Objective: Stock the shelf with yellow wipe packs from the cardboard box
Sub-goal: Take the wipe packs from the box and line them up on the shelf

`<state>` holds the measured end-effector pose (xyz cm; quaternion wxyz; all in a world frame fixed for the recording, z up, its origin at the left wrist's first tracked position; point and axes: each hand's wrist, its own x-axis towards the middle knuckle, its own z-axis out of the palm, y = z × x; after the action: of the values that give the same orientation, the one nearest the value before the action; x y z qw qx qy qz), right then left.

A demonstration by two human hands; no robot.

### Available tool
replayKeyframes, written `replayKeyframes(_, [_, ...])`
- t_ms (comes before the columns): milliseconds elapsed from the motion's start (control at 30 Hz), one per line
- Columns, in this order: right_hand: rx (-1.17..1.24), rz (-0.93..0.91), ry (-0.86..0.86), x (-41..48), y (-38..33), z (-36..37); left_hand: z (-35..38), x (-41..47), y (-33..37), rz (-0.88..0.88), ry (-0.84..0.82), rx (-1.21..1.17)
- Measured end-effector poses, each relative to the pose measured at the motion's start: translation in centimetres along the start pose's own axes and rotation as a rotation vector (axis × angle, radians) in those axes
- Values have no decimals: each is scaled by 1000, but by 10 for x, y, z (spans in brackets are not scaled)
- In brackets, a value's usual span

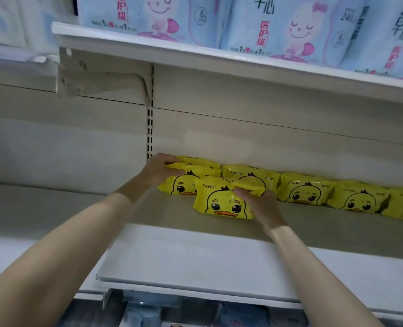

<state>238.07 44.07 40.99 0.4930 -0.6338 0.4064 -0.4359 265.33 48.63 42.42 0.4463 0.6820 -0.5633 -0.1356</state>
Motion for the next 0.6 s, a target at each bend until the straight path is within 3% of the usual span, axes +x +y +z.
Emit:
replayKeyframes(500, [-16,-44,-8,-1,-3,14,-3,-15,-8,21,328,-4])
replayKeyframes(600, [-2,-38,-24,-3,-11,27,-13,-36,-7,10,285,-101])
